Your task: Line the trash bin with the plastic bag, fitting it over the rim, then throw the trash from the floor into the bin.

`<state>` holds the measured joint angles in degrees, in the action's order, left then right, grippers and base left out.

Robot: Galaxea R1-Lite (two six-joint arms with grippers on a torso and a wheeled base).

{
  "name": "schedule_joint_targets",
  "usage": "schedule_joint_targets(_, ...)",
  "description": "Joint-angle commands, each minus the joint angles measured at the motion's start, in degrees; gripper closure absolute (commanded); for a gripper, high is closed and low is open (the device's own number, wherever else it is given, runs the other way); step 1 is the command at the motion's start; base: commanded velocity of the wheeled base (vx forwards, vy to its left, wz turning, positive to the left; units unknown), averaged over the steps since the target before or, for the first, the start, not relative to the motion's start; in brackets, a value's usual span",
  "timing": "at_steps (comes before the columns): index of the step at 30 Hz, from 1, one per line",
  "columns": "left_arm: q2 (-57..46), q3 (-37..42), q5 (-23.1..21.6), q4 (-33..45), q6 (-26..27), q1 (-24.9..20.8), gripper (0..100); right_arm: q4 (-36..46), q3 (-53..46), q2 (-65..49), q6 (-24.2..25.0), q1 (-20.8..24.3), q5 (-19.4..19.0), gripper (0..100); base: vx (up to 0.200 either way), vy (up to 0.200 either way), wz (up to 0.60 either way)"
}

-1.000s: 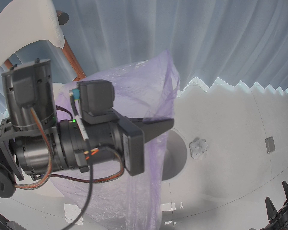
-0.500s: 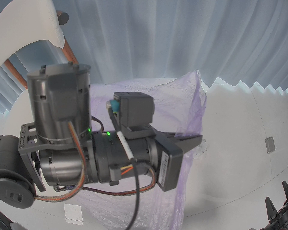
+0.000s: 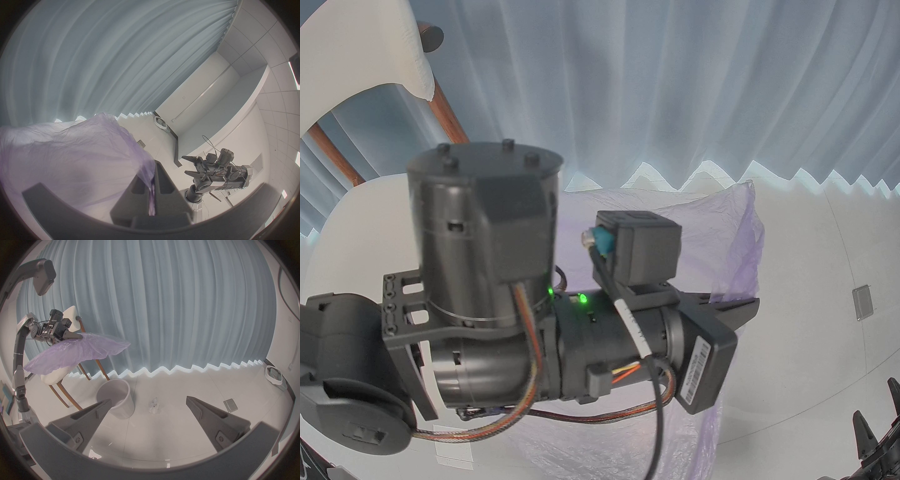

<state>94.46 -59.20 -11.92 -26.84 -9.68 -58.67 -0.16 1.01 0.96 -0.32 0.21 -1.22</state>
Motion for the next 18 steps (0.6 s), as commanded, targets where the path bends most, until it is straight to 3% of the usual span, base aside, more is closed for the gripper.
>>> schedule_joint_targets(1, 1.51, -0.92, 0.06, 0.04, 0.01, -0.13, 100, -0.02, -1.01, -0.96, -0.03, 0.06, -0.01, 0, 0.0, 0.0, 0.0)
schedule_joint_targets(18, 1.34, -0.13, 1.46, 0.3, 0.01, 0.05, 100, -0.02, -1.01, -0.96, 0.05, 0.06, -0.01, 0, 0.0, 0.0, 0.0)
